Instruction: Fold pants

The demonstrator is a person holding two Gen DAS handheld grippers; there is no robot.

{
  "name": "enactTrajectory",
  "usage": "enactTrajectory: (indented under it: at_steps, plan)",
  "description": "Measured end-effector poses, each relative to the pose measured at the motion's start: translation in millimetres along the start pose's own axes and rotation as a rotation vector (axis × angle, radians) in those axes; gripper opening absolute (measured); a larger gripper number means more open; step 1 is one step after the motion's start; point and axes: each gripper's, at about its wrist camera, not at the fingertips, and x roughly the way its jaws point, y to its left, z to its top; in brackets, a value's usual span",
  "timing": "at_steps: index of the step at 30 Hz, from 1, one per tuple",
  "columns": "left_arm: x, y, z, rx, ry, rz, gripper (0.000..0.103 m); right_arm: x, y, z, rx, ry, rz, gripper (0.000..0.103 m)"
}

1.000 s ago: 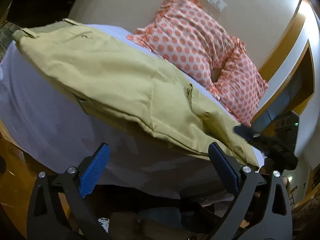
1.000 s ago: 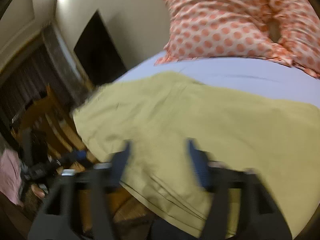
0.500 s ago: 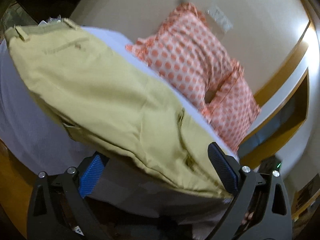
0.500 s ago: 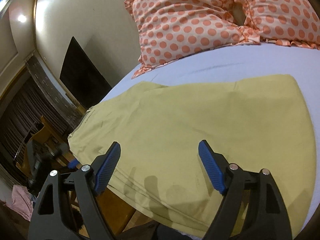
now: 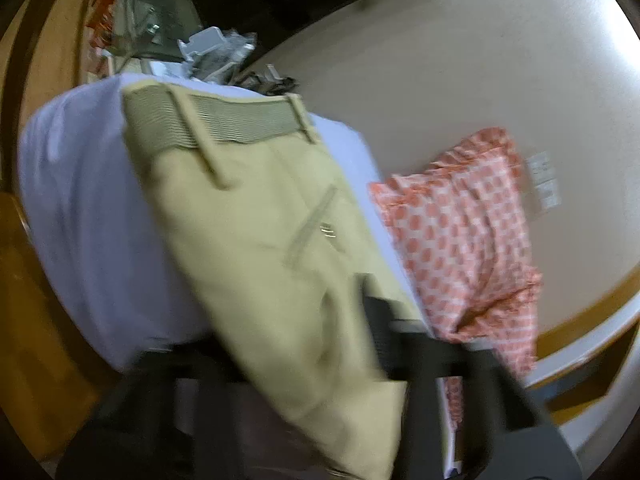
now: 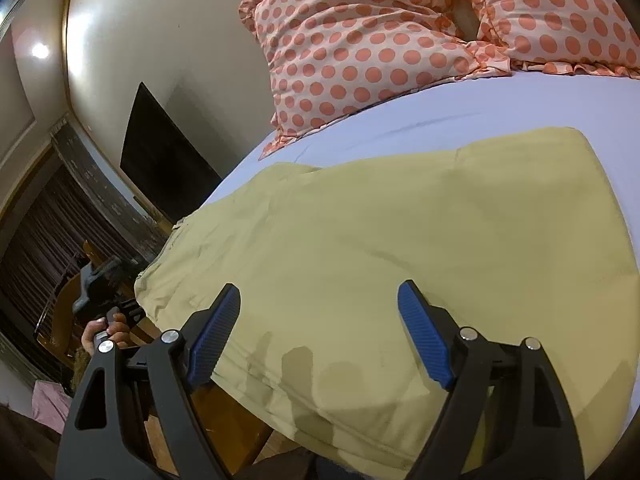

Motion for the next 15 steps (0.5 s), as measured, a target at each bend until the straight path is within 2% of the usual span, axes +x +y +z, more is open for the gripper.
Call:
enactTrajectory:
  at_steps: [2, 4, 5, 7, 8, 11, 13, 14, 15]
  plan:
    - [-1.0, -13.0, 1.3, 0.056, 0.003, 0.045, 0.011, -4.7, -3.8, 1.6, 0.009, -0.015, 0.002, 0.083]
    - [-6.1, -53.4, -0.7, 0.233, -0.014, 0.138, 0.010, -14.3, -11.2, 4.5, 0.027, -0.047, -0.006, 0.084]
    - [-6.3, -72.9, -3.4, 0.300, -0.021, 0.160, 0.010, -18.8, -15.3, 6.2, 0.036, -0.062, -0.012, 0.084]
    - [-5.4, -138.1, -18.7, 0.515, -0.029, 0.175, 0.010, -32.7, -27.1, 10.2, 0.067, -0.106, -0.036, 0.084]
    - [-4.5, -161.1, -26.8, 0.591, -0.031, 0.163, 0.010, -39.0, -32.0, 11.7, 0.081, -0.124, -0.049, 0.084]
    - [-1.3, -248.9, -92.3, 0.917, -0.008, 0.046, 0.012, -69.5, -56.1, 15.9, 0.158, -0.208, -0.110, 0.084]
    - [2.8, -289.4, -157.1, 1.133, 0.055, -0.069, 0.013, -88.0, -70.0, 17.2, 0.206, -0.256, -0.135, 0.084]
    - [8.8, -301.6, -199.3, 1.253, 0.115, -0.124, 0.014, -100.5, -79.0, 17.5, 0.237, -0.289, -0.154, 0.084]
    - [15.0, -304.5, -228.6, 1.330, 0.163, -0.151, 0.014, -110.4, -86.3, 17.3, 0.260, -0.313, -0.168, 0.084]
